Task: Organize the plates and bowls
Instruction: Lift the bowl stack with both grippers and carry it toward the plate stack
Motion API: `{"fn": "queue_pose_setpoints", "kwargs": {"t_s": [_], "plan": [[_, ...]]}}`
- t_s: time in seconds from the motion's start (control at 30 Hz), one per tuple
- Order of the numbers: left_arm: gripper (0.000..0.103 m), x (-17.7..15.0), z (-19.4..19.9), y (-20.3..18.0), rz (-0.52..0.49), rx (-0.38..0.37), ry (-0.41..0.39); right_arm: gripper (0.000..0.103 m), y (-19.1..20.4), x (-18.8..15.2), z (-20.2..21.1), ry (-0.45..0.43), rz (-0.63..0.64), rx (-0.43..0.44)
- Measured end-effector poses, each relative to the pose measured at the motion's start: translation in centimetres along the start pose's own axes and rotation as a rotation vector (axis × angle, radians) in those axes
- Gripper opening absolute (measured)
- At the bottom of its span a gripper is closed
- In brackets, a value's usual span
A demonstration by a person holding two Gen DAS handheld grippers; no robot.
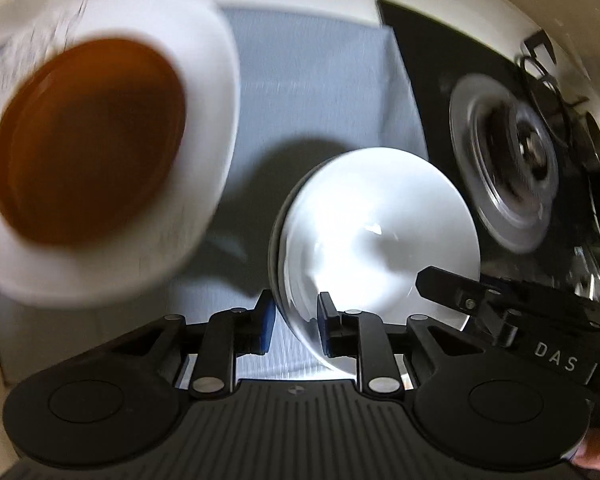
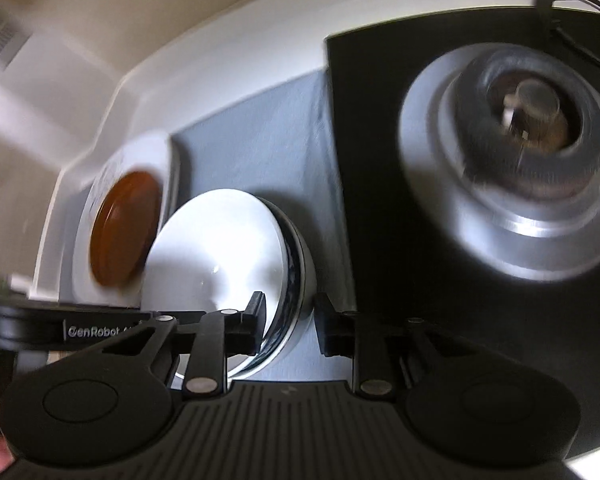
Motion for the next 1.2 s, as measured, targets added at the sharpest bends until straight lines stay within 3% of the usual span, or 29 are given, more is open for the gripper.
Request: {"fn": "queue_pose_setpoints", "kwargs": {"t_s": [0.1,0.3,0.4,0.67,0.93,1.2], "plan": [[0.023,-0.9,-0.1,0.7,0.035,-0.051,0.009,0.032,0.4,-1.5,0.0,-0.003,0.004,0.032],[0.027,-1.0,-0.9,0.3,0.04,-0.07,0.005,0.039,0.6,-1.3,-0.8,-0.007,-0.03,0.033],[0.028,-1.4,-0.7,0.2,0.021,-0.053,-0.01,0.03,0.5,-1.5,-0.7,-0.009,-0.027,0.016],[0.027,-4.2,1.9,2.0,0.045,-0.071,-0.021,0.03,2.3,-3.2,1.2,-0.016,-0.059,0.04],[0.028,-5.5,6.8,5.5,0.1,-0.094,-0.107,0.03,8.0,-2.3,2.7,-0.052,0.018,0.051],[0.028,-6.4,12.5,13.3,0.223,-0.057,-0.213,0.03,16.3,-0.3,0.5,-0.037,0.126,0.15]]}}
Point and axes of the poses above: each gripper's, at about its wrist camera, not at the fingertips, and z roughly against the way its jaws point, y to its left, x to its top, the point moved 8 cm from there along -z, roughly the way its jaws point, and after that the axes turned 11 degrees about z, right-handed, at the moved point
